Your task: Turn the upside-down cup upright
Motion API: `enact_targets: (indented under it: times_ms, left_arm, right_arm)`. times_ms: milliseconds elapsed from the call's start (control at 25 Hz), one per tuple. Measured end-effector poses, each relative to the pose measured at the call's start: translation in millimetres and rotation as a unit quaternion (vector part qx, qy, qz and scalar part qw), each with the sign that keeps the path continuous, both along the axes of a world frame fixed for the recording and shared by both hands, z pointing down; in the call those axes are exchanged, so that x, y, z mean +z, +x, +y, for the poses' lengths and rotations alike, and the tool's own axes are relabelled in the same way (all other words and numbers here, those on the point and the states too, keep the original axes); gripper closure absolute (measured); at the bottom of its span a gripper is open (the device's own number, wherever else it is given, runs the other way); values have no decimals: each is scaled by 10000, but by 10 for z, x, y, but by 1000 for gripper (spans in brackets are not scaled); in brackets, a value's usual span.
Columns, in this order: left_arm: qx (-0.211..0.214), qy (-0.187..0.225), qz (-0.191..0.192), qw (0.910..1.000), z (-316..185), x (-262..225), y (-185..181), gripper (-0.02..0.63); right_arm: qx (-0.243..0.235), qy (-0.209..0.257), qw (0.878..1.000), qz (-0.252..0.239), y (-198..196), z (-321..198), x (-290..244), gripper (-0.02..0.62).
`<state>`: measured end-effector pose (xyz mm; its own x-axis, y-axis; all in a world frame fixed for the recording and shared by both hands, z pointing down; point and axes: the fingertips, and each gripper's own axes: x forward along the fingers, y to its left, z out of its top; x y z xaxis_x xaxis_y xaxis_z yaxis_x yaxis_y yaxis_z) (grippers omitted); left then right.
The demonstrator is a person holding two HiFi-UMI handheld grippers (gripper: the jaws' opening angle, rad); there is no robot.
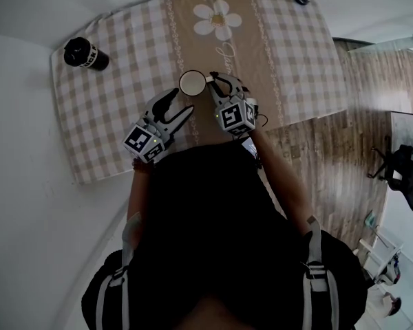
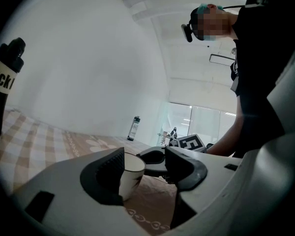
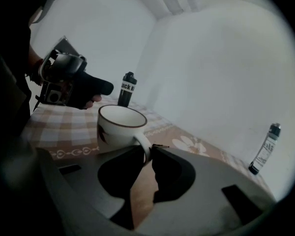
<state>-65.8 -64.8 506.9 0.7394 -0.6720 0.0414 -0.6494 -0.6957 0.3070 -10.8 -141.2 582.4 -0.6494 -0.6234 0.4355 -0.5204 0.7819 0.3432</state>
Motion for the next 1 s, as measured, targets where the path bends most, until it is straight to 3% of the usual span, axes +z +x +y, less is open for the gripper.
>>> enact_targets:
  times_ms: [120, 240, 320, 520, 600, 680, 800, 880, 1000]
  left_arm:
    - [13, 27, -8, 10000, -20, -26, 31, 373]
    - [16, 84, 9, 10000, -32, -80, 52, 373]
    - [17, 143, 13, 9999, -46, -124, 51, 373]
    - [21, 228, -69, 9997, -46, -162, 46, 374]
    - [-20, 283, -159, 9995, -38, -170, 49, 409]
    - [-91, 410, -274, 9987, -43, -213, 61, 421]
    - [-324, 756, -630, 9946, -66, -313, 71, 535]
    - [-509, 1012, -827, 9901, -90, -431, 89, 617]
    - [-815, 1190, -1005, 9844, -138, -554, 98, 617]
  right_arm:
    - [-269, -71, 9996, -83, -6, 30, -29, 525]
    - [-418, -455, 9969, -494, 47, 96, -39, 463]
    - [-492, -660, 9943, -678, 77, 152, -43, 462]
    - [-732, -638, 9914, -881, 104, 275, -247, 453]
    - [-701, -575, 9906, -1021, 127, 284, -385, 453]
    - [-640, -494, 9885, -1275, 155, 276, -572, 453]
    - [-339, -332, 9776, -2050, 247, 230, -952, 459]
    - [47, -302, 9650, -2603, 367, 198, -1195, 501]
    - [535, -78, 9493, -3097, 493, 179, -1477, 573]
